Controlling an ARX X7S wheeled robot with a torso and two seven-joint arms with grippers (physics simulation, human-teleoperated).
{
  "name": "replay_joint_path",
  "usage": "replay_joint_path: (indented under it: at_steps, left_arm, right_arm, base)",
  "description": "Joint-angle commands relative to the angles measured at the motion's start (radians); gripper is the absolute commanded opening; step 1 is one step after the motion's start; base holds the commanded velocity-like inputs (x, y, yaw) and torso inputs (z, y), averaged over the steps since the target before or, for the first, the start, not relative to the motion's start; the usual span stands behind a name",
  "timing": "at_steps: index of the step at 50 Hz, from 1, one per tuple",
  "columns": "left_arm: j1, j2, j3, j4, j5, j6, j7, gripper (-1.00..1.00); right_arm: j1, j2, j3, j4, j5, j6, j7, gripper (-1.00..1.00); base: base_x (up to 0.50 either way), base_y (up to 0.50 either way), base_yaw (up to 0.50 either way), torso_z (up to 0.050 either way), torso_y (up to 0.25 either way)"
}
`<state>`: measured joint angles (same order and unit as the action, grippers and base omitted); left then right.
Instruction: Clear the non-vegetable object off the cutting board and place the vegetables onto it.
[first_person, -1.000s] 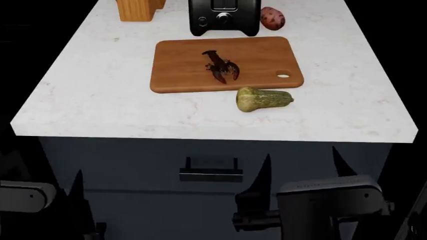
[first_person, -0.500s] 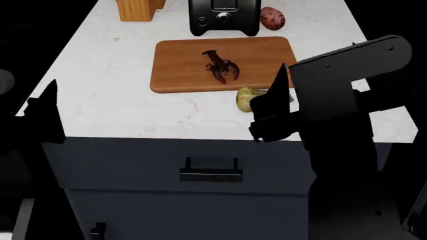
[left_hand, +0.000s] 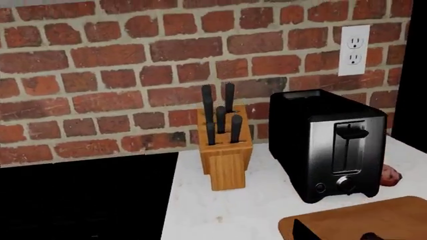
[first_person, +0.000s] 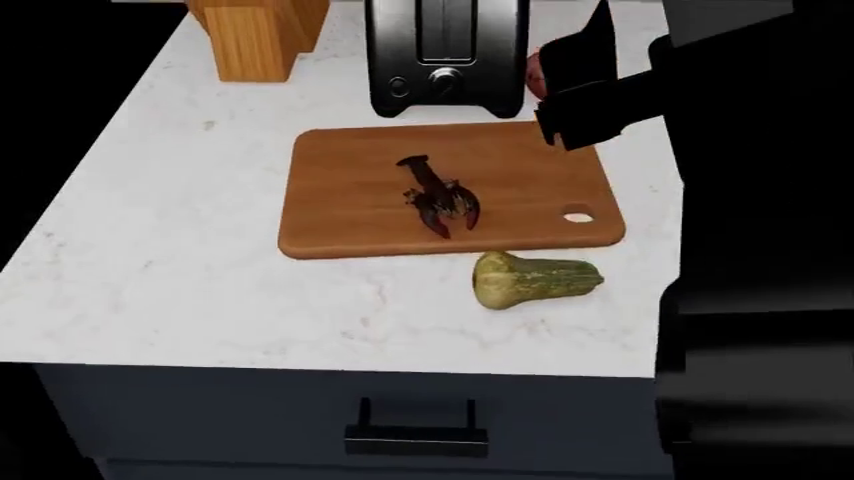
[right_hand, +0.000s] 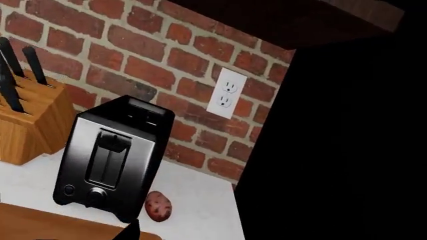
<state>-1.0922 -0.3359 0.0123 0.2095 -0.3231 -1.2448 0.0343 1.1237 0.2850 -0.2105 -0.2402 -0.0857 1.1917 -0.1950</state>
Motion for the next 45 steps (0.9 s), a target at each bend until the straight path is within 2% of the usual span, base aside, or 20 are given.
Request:
replay_joint_path:
  at_steps: [1,26,45]
  left_arm:
    - [-0.046,0.013,-0.016,-0.008,0.011,-0.010,0.029,1.00]
    - [-0.071,0.012,-0.012,-0.015,0.000,0.001,0.029,1.00]
    - [-0.058,0.008,-0.020,0.029,-0.018,-0.026,0.024,1.00]
  right_arm:
    - [0.058,-0.009,0.010,0.056,-0.018,0.006,-0.037,1.00]
    - [0.033,-0.001,-0.010,0.025,-0.016,0.017,-0.035,1.00]
    - [0.022,0.011,-0.004,0.015,-0.014,0.028,-0.032,1.00]
  base:
    - [0.50,0.00,0.00,0.000,0.000]
    - [0.50,-0.09,0.00,0.000,0.001]
    - [0.50,0.00,0.00,0.000,0.002]
